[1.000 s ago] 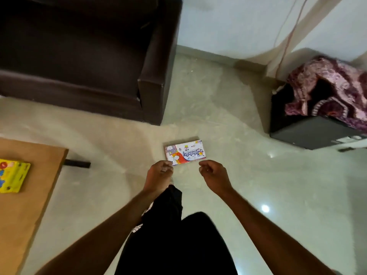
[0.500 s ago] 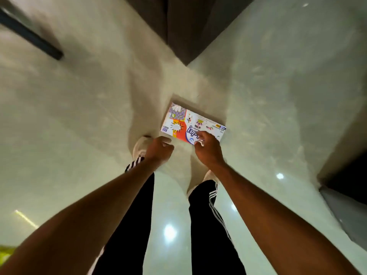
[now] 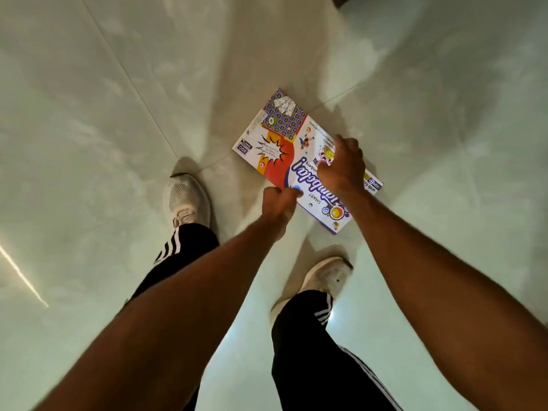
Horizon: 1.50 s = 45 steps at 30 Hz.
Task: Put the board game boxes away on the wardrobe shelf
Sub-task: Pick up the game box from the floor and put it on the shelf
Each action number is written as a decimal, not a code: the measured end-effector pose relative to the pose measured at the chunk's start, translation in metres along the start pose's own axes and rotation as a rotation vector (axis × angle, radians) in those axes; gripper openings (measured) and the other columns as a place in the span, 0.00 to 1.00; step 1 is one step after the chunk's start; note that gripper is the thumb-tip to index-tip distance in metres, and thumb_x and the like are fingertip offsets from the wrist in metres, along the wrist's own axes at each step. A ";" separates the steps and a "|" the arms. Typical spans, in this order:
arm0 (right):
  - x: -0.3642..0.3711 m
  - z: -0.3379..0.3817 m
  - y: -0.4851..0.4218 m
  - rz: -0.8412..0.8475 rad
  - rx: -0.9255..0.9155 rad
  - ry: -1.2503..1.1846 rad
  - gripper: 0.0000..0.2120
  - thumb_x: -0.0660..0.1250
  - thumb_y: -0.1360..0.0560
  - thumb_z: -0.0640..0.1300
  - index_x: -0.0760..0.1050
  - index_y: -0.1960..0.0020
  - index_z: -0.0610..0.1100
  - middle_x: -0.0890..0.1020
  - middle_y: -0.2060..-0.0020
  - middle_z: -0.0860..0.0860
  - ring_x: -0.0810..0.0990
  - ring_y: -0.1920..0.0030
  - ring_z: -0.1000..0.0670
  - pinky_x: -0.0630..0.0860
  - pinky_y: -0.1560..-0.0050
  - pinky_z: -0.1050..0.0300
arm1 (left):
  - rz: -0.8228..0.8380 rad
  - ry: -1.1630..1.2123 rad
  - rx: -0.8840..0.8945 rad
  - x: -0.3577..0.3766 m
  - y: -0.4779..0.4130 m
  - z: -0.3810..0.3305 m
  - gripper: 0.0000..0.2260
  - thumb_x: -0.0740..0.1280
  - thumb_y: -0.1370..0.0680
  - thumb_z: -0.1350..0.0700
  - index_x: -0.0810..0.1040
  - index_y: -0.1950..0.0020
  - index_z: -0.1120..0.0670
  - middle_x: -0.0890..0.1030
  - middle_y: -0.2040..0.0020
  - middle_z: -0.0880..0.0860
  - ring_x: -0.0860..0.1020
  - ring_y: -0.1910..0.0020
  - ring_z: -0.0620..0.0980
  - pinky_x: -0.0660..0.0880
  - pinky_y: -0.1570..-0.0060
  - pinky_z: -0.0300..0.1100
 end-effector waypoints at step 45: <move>-0.174 0.711 0.685 0.368 -1.071 0.196 0.14 0.68 0.25 0.43 0.77 0.40 0.47 0.80 0.46 0.48 0.80 0.52 0.50 0.79 0.54 0.57 | -0.668 0.704 0.494 -0.690 0.707 -0.025 0.17 0.72 0.29 0.63 0.71 0.44 0.56 0.79 0.47 0.52 0.82 0.52 0.53 0.82 0.53 0.58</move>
Point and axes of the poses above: each hand's wrist, its own y-axis away from the middle knuckle, its own x-axis out of the palm, z = x × y, the point moved 5 cm from there along -y, towards the middle knuckle
